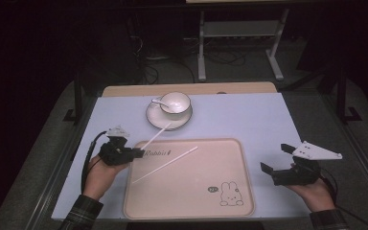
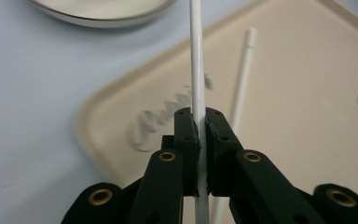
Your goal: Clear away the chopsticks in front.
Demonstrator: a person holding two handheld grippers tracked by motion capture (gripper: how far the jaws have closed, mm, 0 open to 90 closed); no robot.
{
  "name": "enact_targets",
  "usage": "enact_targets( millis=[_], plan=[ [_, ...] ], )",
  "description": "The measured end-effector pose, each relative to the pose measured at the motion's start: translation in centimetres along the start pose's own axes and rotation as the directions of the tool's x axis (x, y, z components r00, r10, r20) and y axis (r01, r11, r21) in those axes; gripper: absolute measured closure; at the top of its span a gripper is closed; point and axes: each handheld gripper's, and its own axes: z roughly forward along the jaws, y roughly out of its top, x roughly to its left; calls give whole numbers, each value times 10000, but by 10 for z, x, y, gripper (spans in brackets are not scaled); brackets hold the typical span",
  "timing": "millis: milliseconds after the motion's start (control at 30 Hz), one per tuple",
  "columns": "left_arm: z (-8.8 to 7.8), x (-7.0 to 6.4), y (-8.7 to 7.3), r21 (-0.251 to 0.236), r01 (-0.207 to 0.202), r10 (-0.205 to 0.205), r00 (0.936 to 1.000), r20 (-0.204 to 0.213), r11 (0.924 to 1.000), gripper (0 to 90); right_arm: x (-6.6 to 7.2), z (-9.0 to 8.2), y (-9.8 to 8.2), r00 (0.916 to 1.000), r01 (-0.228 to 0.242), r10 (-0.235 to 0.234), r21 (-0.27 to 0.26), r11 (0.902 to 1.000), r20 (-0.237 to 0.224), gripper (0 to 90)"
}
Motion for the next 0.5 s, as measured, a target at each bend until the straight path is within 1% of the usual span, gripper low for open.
enact_targets(
  millis=[33,100,200,267,333,400,433,500],
  plan=[
    [4,-4,0,100,-121,119,9998,157,9999,845,0,0,0,10000,-4,4,2,10000,-2,0],
    [11,-12,0,227,-233,224,9989,405,9995,845,0,0,0,10000,9,-9,5,10000,-2,0],
    [23,-22,0,506,-438,394,9956,847,9978,845,1,1,0,10000,13,-13,27,10000,-14,0],
    [31,-28,-1,785,-660,590,9943,889,9947,844,1,1,0,10000,7,-7,40,10000,-7,0],
    [38,-32,-3,936,-769,670,9923,1044,9926,844,0,1,0,10000,-7,7,32,10000,-16,0],
    [41,-34,-3,1111,-988,880,9913,983,9889,844,0,1,0,10000,8,-8,39,10000,-17,0],
    [43,-36,-3,1175,-1014,903,9913,956,9879,844,0,1,0,10000,14,-14,45,10000,-24,0],
    [46,-36,-4,1262,-1023,896,9906,1029,9867,844,0,1,0,10000,8,-8,53,10000,-31,0]
  ],
)
